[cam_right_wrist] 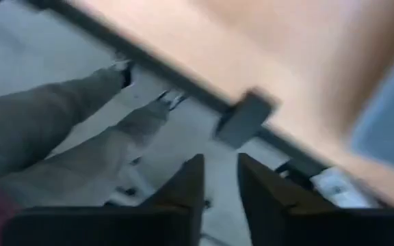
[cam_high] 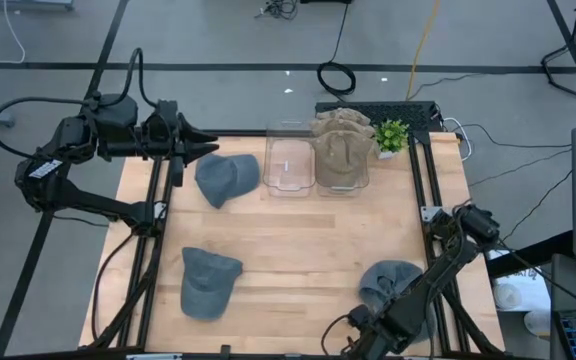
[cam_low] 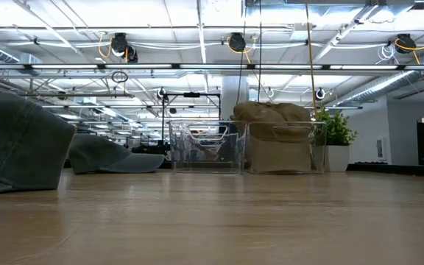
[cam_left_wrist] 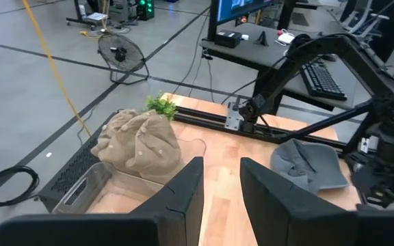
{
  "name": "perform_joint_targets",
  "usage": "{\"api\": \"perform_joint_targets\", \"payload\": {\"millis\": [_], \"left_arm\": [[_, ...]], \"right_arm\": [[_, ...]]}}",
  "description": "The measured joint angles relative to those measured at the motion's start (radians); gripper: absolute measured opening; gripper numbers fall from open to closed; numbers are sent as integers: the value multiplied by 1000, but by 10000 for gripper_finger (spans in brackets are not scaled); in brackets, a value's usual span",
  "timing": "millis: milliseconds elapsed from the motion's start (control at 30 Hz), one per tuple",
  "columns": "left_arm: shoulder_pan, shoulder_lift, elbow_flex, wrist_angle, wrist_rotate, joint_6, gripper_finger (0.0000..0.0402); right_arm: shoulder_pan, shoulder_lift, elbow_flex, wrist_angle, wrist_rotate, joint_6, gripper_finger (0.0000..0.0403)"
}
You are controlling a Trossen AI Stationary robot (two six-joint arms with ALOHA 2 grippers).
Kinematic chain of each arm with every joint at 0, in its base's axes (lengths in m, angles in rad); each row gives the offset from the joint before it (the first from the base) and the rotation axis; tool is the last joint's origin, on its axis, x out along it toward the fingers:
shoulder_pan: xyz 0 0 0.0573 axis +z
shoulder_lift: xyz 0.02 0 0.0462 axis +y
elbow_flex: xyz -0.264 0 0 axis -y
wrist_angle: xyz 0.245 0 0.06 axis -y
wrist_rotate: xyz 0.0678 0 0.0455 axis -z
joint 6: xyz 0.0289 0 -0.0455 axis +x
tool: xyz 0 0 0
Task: Pick & Place hat
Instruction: Put the bottom right blue cap into the left transparent bin
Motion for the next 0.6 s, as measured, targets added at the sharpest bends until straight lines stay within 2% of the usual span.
{"api": "perform_joint_targets", "payload": {"millis": [200, 333, 467, 600], "left_arm": [[0, 0, 0, -1, 9, 3, 104], [0, 0, 0, -1, 9, 6, 104], [0, 0, 0, -1, 9, 6, 104], [0, 0, 0, 0, 9, 6, 104]], "right_arm": [[-5, -15, -1, -187, -2, -50, 182], [-7, -15, -1, -311, 6, -68, 235], [-6, -11, -19, -332, 43, -61, 268], [-6, -11, -66, -295, 55, -12, 276]]}}
